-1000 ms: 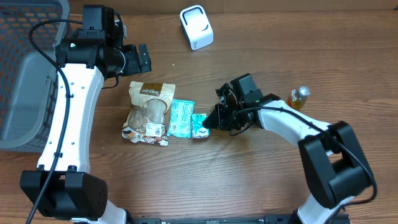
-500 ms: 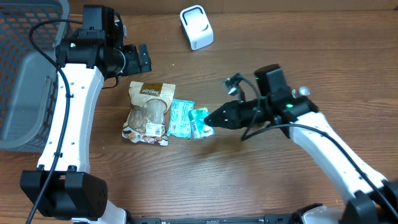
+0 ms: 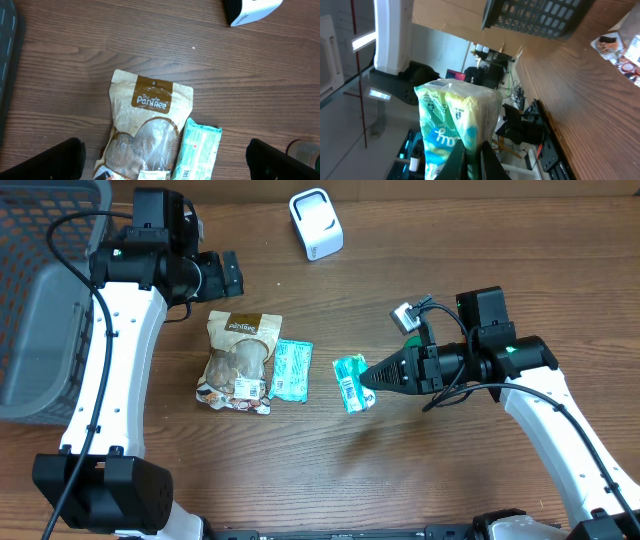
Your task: Scan the item barcode
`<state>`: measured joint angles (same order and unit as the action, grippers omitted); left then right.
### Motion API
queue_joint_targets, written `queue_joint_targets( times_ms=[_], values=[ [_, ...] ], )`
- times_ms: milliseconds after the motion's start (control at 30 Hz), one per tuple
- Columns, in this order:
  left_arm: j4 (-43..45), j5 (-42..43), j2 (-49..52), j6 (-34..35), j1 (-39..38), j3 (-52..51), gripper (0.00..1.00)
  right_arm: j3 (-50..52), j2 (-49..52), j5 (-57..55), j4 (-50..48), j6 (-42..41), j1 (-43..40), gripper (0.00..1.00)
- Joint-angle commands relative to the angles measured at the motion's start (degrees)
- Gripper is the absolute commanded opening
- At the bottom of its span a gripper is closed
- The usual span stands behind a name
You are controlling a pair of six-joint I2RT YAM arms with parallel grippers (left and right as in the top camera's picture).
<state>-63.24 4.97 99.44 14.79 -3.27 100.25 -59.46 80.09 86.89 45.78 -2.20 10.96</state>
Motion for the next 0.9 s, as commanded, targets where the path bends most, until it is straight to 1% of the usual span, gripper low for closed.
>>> queue_joint_targets(
  times_ms=[0,867],
  values=[
    [0.0,0.6,0.1,-0.7,0.2,0.8,0.99,-0.2,-1.0,3.0,0.3,1.9,-0.1,0.04],
    [0.0,0.6,0.1,-0.7,0.2,0.8,1.0,-0.2,-1.0,3.0,2.8,2.1,-0.1,0.04]
  ],
)
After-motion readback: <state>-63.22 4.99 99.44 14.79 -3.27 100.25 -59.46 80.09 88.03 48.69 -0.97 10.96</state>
